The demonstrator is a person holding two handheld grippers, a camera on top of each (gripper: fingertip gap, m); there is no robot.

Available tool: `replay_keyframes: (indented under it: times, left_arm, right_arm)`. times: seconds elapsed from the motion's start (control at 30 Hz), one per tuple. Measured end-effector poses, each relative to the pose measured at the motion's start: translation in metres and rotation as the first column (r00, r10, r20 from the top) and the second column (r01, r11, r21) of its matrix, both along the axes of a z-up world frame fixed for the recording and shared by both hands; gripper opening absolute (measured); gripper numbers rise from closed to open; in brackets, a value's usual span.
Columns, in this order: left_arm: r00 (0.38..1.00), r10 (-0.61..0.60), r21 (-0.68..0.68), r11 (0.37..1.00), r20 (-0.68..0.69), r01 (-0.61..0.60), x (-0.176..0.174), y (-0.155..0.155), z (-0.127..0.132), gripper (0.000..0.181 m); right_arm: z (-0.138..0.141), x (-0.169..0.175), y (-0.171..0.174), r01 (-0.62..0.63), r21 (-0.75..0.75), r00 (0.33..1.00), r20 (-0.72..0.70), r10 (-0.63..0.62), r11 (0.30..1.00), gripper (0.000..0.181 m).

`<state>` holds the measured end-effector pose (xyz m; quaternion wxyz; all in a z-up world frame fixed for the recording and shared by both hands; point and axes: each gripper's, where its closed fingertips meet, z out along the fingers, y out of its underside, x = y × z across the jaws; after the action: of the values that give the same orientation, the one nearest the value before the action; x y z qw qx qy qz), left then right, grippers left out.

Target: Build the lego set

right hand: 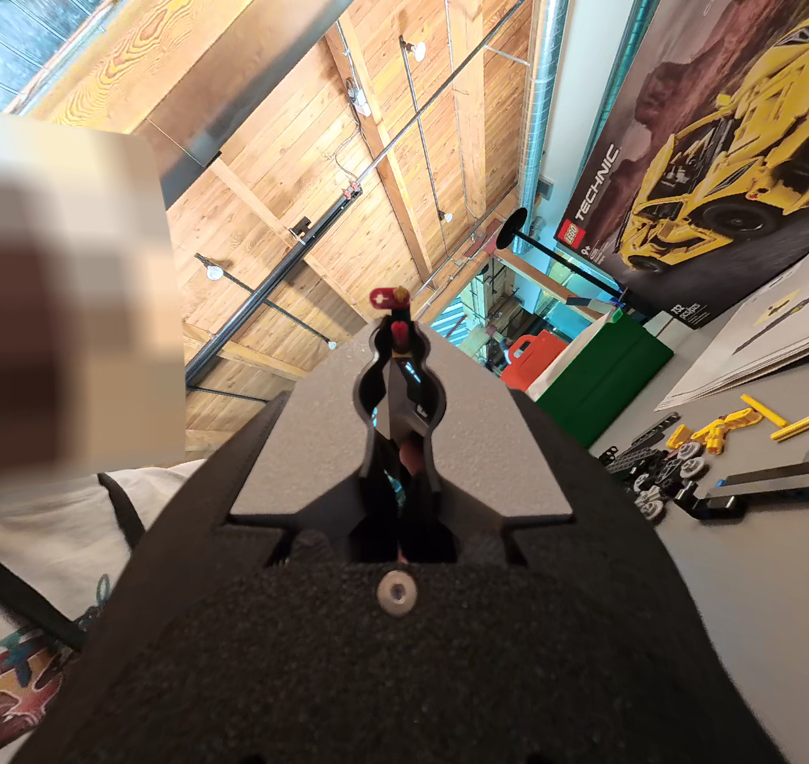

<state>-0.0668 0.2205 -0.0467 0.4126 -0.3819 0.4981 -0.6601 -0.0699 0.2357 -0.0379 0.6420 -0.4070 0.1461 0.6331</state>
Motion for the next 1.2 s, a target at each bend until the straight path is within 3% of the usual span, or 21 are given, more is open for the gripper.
replay_keyframes:
  times: [0.1, 0.3, 0.37, 0.43, 0.53, 0.63, 0.77, 0.87, 1.07, 1.2]
  left_arm:
    - [1.000, 0.001, 0.012, 1.000, -0.005, -0.001, 0.000, -0.001, -0.001, 0.003]
    - [0.995, -0.050, 0.031, 0.998, -0.082, 0.052, -0.003, -0.001, -0.007, 0.007]
    - [0.988, -0.064, 0.069, 0.995, -0.141, 0.074, -0.007, 0.004, -0.015, 0.009]
    - [0.953, -0.127, 0.141, 0.975, -0.276, 0.171, -0.012, 0.000, -0.038, 0.013]
    - [0.850, -0.150, 0.325, 0.879, -0.505, 0.348, -0.012, -0.009, -0.085, 0.030]
    - [0.786, -0.163, 0.445, 0.748, -0.597, 0.493, -0.003, -0.019, -0.108, 0.025]
    - [0.644, -0.199, 0.446, 0.572, -0.738, 0.688, 0.010, -0.029, -0.141, 0.020]
    - [0.572, -0.189, 0.434, 0.478, -0.798, 0.764, 0.018, -0.031, -0.159, 0.018]
    - [0.508, -0.203, 0.392, 0.424, -0.837, 0.816, 0.017, -0.027, -0.167, 0.010]
    - [0.504, -0.200, 0.380, 0.447, -0.840, 0.810, 0.020, -0.026, -0.168, 0.006]
  right_arm:
    - [-0.001, 0.000, -0.001, 0.001, 0.005, 1.000, -0.003, -0.001, 1.000, 0.007]
    - [-0.004, 0.013, -0.004, 0.089, -0.048, 0.984, 0.156, -0.081, 0.995, 0.007]
    - [-0.003, 0.040, -0.013, 0.192, -0.059, 0.941, 0.295, -0.166, 0.980, 0.006]
    - [-0.008, 0.066, -0.020, 0.318, -0.079, 0.848, 0.469, -0.246, 0.945, 0.007]
    - [-0.006, 0.078, -0.032, 0.331, -0.053, 0.821, 0.508, -0.260, 0.942, 0.007]
    - [-0.014, 0.082, -0.031, 0.320, -0.063, 0.865, 0.427, -0.264, 0.945, 0.007]
    - [-0.013, 0.097, -0.036, 0.322, -0.070, 0.890, 0.362, -0.277, 0.944, 0.007]
    - [-0.012, 0.102, -0.039, 0.322, -0.066, 0.899, 0.335, -0.283, 0.945, 0.006]
    - [-0.010, 0.099, -0.039, 0.301, -0.051, 0.906, 0.327, -0.268, 0.952, 0.007]
    - [-0.010, 0.096, -0.039, 0.283, -0.049, 0.913, 0.320, -0.253, 0.958, 0.006]
